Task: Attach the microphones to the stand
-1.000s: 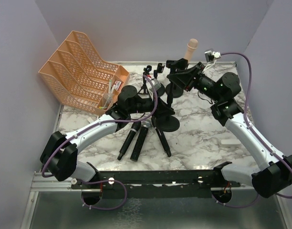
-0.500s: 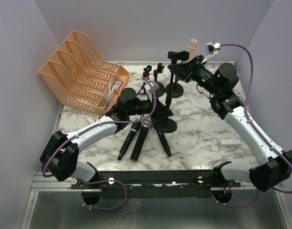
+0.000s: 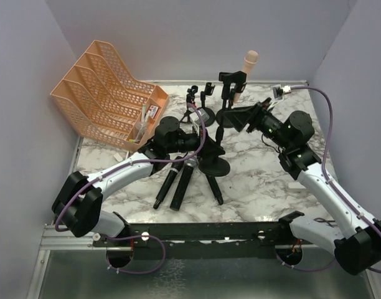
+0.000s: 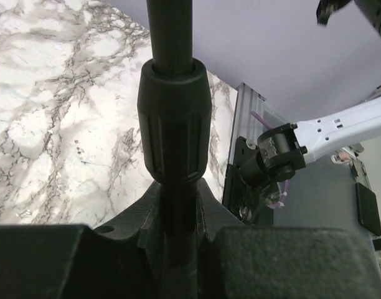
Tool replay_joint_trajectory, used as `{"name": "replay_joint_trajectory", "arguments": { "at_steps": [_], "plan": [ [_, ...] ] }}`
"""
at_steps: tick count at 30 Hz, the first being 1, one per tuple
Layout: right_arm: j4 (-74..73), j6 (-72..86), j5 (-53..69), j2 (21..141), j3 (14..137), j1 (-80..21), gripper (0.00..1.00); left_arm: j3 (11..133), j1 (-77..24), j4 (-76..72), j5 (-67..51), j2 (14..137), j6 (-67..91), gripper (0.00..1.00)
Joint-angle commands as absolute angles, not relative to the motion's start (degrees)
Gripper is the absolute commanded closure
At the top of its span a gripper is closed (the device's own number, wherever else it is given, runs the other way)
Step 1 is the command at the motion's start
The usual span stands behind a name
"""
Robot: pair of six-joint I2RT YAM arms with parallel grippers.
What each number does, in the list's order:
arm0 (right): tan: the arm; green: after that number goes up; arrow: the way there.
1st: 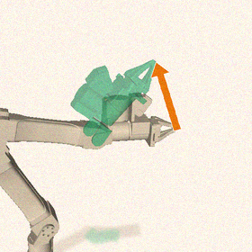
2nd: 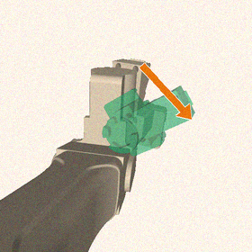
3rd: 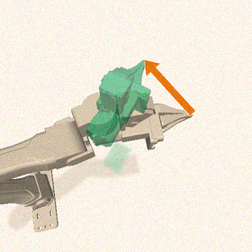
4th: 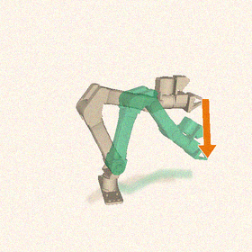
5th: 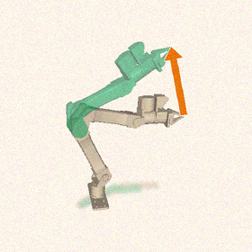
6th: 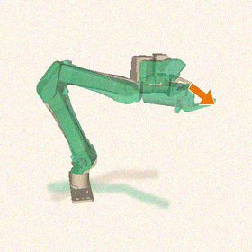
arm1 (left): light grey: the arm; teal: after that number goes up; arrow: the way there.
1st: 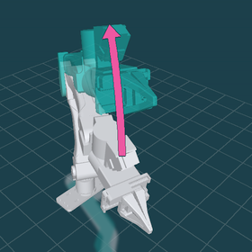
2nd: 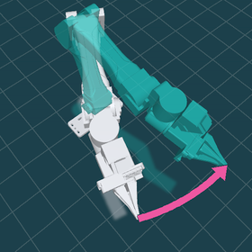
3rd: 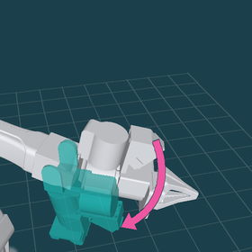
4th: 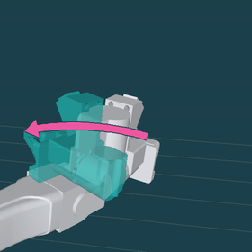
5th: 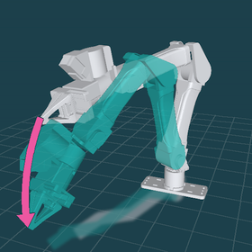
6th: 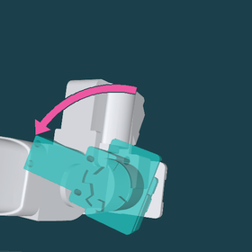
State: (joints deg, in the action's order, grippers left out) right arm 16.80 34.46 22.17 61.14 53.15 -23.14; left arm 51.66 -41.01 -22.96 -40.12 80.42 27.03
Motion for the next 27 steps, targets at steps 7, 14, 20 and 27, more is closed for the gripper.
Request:
{"name": "replay_joint_trajectory", "arguments": {
  "at_steps": [7,14,20,27],
  "plan": [
    [17.1,36.4,32.5,56.1,45.3,-22.9,0.28,55.8,-41.2,-25.8,-39.1,79.2,26.5,1.0],
    [23.1,40.7,35.9,60.1,44.7,-22.9,0.31,56.1,-41.2,-25.9,-39.0,79.2,26.3,1.0],
    [23.5,41.3,38.3,62.5,45.7,-22.9,0.52,56.2,-41.2,-25.9,-39.0,78.9,26.4,1.0],
    [24.1,43.5,40.9,61.4,45.2,-22.9,0.51,56.4,-41.2,-25.9,-35.8,78.5,26.6,1.0]
  ]
}}
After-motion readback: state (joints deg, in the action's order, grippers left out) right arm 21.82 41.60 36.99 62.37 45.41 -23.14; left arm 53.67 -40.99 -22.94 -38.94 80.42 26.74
